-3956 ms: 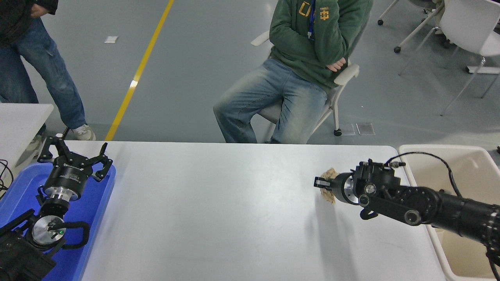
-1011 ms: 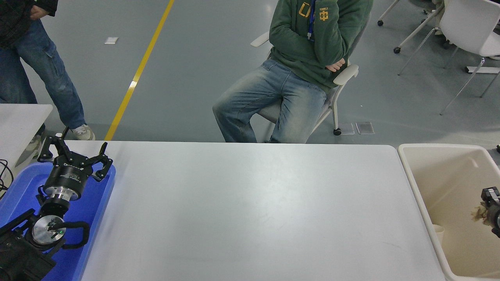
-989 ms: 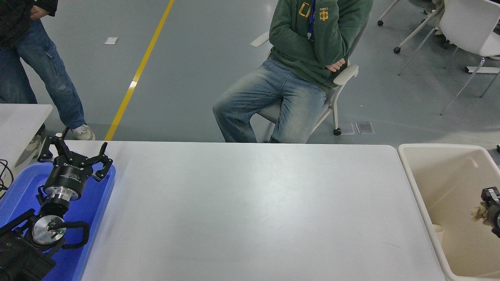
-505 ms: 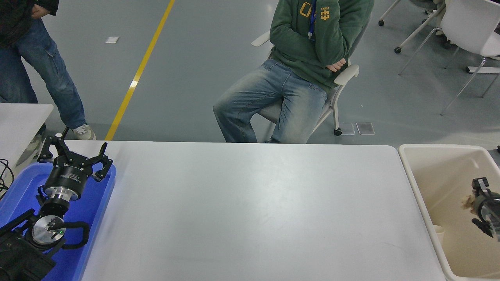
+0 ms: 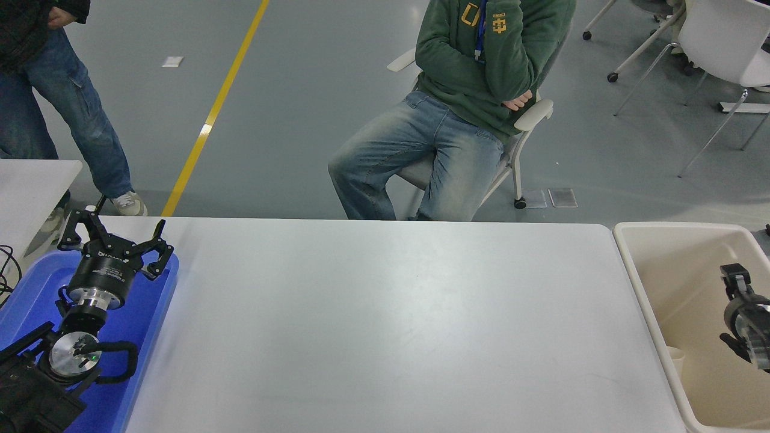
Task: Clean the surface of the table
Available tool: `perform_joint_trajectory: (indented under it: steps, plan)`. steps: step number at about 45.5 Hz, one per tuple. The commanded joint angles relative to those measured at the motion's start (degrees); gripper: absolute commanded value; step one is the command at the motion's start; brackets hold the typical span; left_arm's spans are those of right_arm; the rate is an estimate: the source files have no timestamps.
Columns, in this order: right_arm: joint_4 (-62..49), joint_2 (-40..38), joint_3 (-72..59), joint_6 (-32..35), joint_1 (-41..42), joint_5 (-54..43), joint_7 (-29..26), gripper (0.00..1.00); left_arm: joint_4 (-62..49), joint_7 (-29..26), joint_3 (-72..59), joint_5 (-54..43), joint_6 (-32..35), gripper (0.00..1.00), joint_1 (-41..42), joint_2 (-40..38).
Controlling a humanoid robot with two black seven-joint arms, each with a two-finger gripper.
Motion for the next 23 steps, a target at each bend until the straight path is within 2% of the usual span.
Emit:
perform_joint_trajectory:
  steps: [1,9,23]
  plan:
    - [-0.03,-0.23,0.00,-0.02,0.02,3.03,-0.04,1.00,0.00,0.04,0.07,0.00,0.09,1.00,0.03,0.00]
    - [-0.03,-0.15,1.76,0.07,0.19,4.87,0.05,1.00,0.00,-0.04,0.07,0.00,0.09,1.00,0.03,0.00]
    - [0.94,0.29,5.54,1.47,3.35,24.29,0.23,1.00,0.00,0.04,0.07,0.00,0.09,1.00,0.03,0.00]
